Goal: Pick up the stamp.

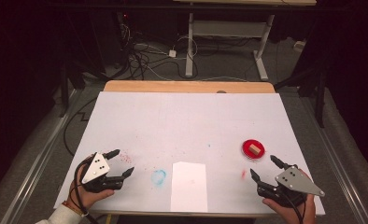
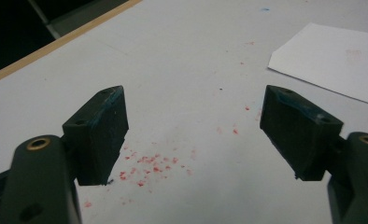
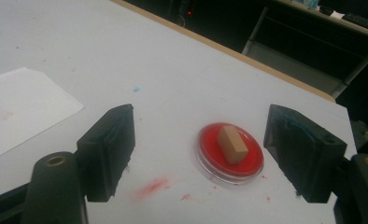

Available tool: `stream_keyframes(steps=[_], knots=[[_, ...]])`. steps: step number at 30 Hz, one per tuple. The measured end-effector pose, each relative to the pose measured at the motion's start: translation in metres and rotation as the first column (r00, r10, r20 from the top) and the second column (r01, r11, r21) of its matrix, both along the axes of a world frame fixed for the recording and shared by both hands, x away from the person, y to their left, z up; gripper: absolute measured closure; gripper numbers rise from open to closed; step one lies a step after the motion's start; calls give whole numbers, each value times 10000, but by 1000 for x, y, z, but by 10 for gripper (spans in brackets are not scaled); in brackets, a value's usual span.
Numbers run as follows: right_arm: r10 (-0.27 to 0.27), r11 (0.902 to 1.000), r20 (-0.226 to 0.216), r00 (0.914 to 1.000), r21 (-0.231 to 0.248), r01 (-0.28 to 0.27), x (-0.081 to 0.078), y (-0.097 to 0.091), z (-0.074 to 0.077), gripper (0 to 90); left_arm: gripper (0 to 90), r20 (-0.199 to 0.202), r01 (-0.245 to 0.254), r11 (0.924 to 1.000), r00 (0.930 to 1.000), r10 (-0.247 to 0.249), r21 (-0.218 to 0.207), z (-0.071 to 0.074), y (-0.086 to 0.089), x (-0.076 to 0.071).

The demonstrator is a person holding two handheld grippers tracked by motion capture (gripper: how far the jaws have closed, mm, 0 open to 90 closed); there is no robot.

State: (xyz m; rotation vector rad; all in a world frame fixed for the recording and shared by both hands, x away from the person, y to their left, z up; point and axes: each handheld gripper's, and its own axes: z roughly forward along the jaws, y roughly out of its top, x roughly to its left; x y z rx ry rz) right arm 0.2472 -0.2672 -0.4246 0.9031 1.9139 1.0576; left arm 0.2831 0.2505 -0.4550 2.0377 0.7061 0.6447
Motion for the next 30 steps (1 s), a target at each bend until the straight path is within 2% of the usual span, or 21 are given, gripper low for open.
stream_keyframes(steps=[3,4,8,10,12,14,18,19,20,21,22,23,24,25,26,28,29,30], knots=[[141,9998,-110,9998,-129,-142,-1,-2,-1,288,228,-214,-59,10000,9998,60,31,-4,-3,5],[265,9995,-362,9990,-177,-271,2,-6,-2,287,228,-338,5,10000,9994,-4,53,-6,-4,6],[149,9998,-663,9977,-106,-157,6,-11,-3,293,213,-466,129,9996,9988,-117,264,-9,-8,6],[188,9995,-825,9964,-240,-208,9,-14,1,316,213,-510,175,9995,9986,-161,263,-8,-9,5],[75,9981,-931,9956,-605,-132,13,-17,8,347,213,-511,92,9995,9987,-77,294,-8,-9,5],[95,9975,-1143,9934,-685,-174,22,-21,21,347,212,-587,126,9995,9982,-109,279,-10,-9,4],[104,9959,-1842,9828,-868,-268,45,-22,36,340,193,-685,28,9995,9977,-7,305,-12,-7,6],[123,9946,-1967,9804,-990,-323,51,-21,37,340,193,-712,-9,9997,9975,28,257,-12,-7,7],[123,9946,-1967,9804,-990,-323,51,-21,37,340,193,-772,-35,9999,9970,47,153,-12,-7,7],[213,9918,-2316,9726,-1174,-497,66,-16,40,340,192,-820,-21,9999,9966,30,105,-12,-6,8],[213,9918,-2316,9726,-1174,-497,66,-16,40,340,192,-831,-28,9999,9965,36,100,-13,-7,8],[426,9887,-2704,9618,-1271,-795,78,-12,40,340,193,-847,4,9999,9964,10,164,-13,-7,8],[426,9887,-2704,9618,-1271,-795,78,-12,40,340,193,-860,10,9998,9963,7,193,-13,-7,8],[453,9867,-2932,9550,-1361,-886,82,-10,38,341,193,-870,8,9998,9962,10,211,-13,-7,8],[216,9808,-3261,9451,-1764,-833,94,-6,31,361,193,-898,20,9998,9960,-2,201,-14,-7,8],[17,9796,-3560,9345,-1870,-730,102,-6,25,379,193,-907,-13,9998,9959,30,181,-14,-6,8],[17,9796,-3560,9345,-1870,-730,102,-6,25,379,193,-912,-34,9998,9958,50,181,-15,-6,8],[-84,9828,-3938,9192,-1730,-652,110,-8,20,410,193,-938,-61,9998,9956,78,186,-15,-6,8]])
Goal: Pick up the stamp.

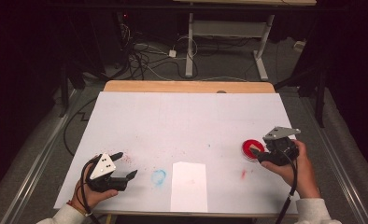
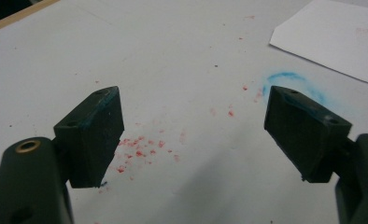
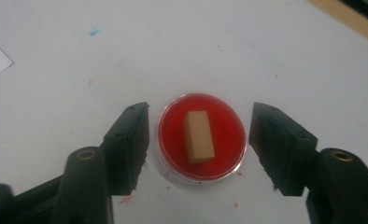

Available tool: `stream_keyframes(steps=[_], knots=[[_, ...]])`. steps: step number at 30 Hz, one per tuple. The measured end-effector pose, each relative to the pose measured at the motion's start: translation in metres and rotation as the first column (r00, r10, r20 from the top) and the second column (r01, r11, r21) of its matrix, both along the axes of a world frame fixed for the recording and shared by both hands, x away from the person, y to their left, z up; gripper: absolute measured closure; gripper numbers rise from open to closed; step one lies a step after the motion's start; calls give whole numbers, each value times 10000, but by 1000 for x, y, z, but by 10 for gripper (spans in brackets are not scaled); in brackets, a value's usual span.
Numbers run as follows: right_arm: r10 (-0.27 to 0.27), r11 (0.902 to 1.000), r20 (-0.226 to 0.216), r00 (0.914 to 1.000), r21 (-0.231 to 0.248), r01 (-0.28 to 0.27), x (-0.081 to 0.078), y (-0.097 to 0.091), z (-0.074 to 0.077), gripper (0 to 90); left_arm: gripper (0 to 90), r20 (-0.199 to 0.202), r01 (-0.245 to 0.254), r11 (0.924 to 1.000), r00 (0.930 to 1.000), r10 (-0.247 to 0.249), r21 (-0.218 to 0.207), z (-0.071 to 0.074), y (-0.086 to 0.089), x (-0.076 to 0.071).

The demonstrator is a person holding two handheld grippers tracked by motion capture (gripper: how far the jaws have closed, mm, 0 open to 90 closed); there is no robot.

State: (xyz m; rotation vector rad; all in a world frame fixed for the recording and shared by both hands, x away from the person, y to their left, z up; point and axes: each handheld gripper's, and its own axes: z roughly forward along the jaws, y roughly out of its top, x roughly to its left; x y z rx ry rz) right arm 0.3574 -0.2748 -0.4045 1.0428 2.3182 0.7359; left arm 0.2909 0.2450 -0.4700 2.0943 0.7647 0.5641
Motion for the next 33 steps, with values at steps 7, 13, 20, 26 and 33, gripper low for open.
stream_keyframes(steps=[7,13,20,26,33], knots=[[40,9999,-711,9975,134,-31,15,1,-12,500,193,-124,-57,10000,9999,58,43,-1,1,2],[-12,9998,-1247,9922,-179,-10,21,3,-25,643,193,-165,-66,9997,9998,70,232,-2,-1,2],[-212,9993,-1296,9913,-334,170,23,4,-30,736,193,-276,-47,9982,9996,63,591,-4,-4,3],[-401,9990,-1202,9919,-250,374,23,3,-32,763,193,-342,-39,9980,9994,60,626,-4,-4,4],[-453,9989,-821,9956,103,463,19,1,-24,764,193,-294,-41,9984,9996,57,567,-3,-3,4]])
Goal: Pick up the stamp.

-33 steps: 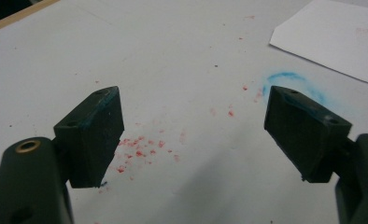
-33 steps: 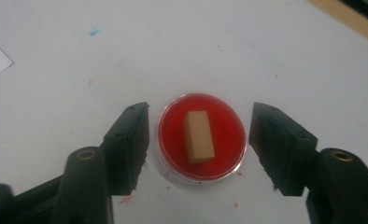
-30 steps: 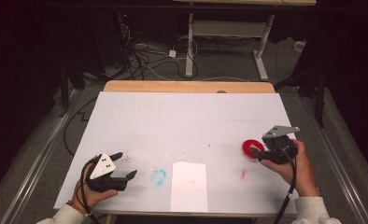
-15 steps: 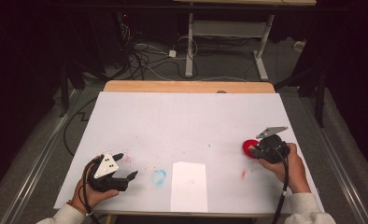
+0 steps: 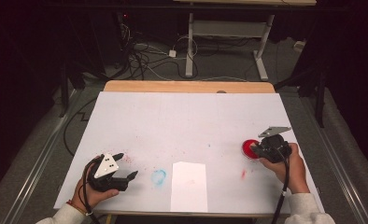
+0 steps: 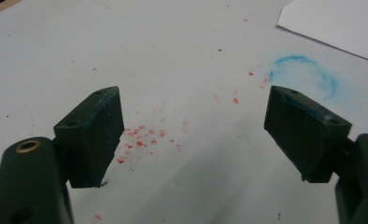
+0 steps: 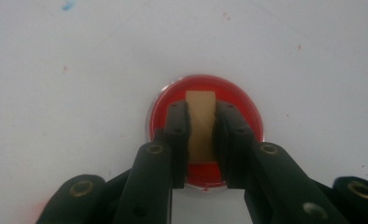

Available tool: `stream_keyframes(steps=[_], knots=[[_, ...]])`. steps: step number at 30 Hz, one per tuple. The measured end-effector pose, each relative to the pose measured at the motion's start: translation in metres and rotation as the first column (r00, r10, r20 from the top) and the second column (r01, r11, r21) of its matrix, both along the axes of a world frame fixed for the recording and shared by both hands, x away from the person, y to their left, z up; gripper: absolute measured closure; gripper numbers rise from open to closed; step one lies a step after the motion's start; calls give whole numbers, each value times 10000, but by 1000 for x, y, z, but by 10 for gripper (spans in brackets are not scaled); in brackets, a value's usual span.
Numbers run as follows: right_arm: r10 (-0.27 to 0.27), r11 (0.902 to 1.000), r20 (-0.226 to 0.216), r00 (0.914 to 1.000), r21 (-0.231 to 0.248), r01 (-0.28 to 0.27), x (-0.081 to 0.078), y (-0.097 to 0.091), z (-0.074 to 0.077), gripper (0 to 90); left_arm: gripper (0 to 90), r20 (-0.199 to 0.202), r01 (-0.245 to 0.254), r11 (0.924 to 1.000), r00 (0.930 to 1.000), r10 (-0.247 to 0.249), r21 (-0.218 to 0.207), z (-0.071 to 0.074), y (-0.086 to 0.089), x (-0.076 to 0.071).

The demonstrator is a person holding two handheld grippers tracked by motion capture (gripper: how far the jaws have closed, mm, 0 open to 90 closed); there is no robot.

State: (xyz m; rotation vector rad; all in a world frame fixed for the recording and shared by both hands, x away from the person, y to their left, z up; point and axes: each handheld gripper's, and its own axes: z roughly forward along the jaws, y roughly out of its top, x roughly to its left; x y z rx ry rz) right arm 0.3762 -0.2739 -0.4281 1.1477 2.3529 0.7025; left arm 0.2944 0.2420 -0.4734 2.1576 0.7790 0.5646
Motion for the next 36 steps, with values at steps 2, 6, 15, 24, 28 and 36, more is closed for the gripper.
stream_keyframes(steps=[2,6,15,24,28,36], knots=[[-15,9998,251,9997,183,11,-3,-1,8,764,193,0,-14,10000,10000,14,23,0,0,0],[-58,9990,691,9976,439,28,-10,-2,23,764,193,33,-23,10000,10000,23,71,1,1,1],[-95,9960,1373,9905,897,-29,-21,-2,44,764,193,74,-22,10000,10000,23,-59,2,2,1],[-451,9972,297,9985,607,432,0,-2,11,764,194,23,92,10000,10000,-92,36,1,0,1],[-539,9979,35,9985,353,538,6,0,4,764,194,-20,77,10000,10000,-77,53,0,0,2],[-795,9967,-557,9953,133,803,13,2,-10,764,195,-8,100,9999,9999,-100,58,1,1,1]])
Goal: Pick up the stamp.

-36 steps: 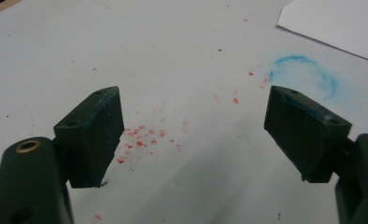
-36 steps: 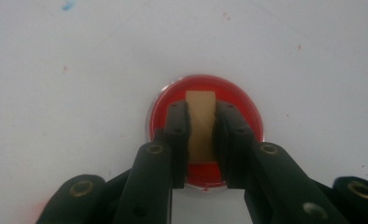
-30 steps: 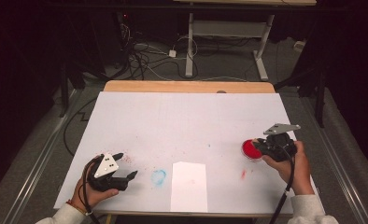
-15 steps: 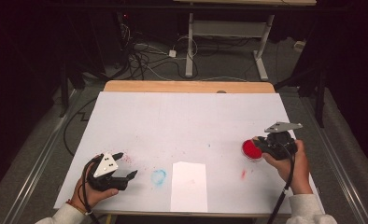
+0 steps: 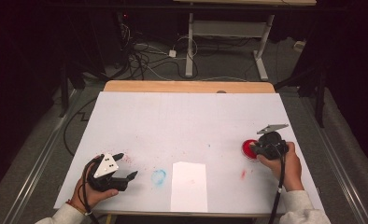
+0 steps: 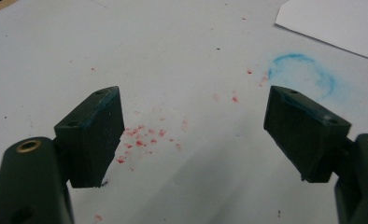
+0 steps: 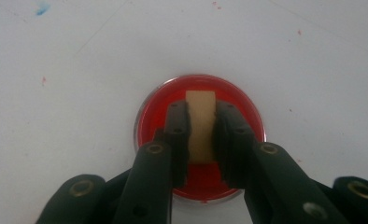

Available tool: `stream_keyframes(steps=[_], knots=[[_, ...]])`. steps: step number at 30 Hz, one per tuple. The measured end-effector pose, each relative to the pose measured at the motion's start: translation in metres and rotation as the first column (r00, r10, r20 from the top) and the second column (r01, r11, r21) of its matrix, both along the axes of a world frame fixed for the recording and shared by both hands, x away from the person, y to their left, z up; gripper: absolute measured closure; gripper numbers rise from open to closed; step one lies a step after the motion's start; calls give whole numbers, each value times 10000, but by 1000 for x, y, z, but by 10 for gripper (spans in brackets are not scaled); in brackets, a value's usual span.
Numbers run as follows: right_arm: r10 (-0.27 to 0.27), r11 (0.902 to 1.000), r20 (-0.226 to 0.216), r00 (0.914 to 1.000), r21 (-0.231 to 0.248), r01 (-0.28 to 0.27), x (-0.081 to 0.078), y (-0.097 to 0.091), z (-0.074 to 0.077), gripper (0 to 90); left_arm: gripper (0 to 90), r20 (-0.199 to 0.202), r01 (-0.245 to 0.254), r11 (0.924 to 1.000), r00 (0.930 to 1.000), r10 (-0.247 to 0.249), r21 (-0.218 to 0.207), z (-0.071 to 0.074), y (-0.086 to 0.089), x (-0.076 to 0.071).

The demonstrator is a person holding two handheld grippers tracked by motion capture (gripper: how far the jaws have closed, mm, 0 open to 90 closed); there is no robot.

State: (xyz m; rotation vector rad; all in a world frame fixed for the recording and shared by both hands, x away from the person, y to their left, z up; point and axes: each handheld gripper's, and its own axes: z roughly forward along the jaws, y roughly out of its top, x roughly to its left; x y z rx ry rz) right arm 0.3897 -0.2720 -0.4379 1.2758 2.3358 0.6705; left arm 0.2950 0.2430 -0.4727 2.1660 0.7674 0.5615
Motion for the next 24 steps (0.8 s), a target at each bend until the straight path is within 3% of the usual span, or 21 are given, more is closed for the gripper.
stream_keyframes(steps=[3,9,15,24], knots=[[-151,9998,-12,9999,97,151,0,0,-2,764,195,20,-38,10000,10000,38,-26,0,0,0],[-135,9997,118,9998,-183,137,-1,3,-4,764,196,61,14,10000,10000,-14,49,1,-1,-1],[-162,9999,85,9998,0,162,-1,1,-4,765,201,89,27,10000,10000,-27,67,1,-1,-1],[-166,9996,155,9997,-232,170,-2,4,-4,765,201,106,43,10000,9999,-44,79,1,-2,-1]])
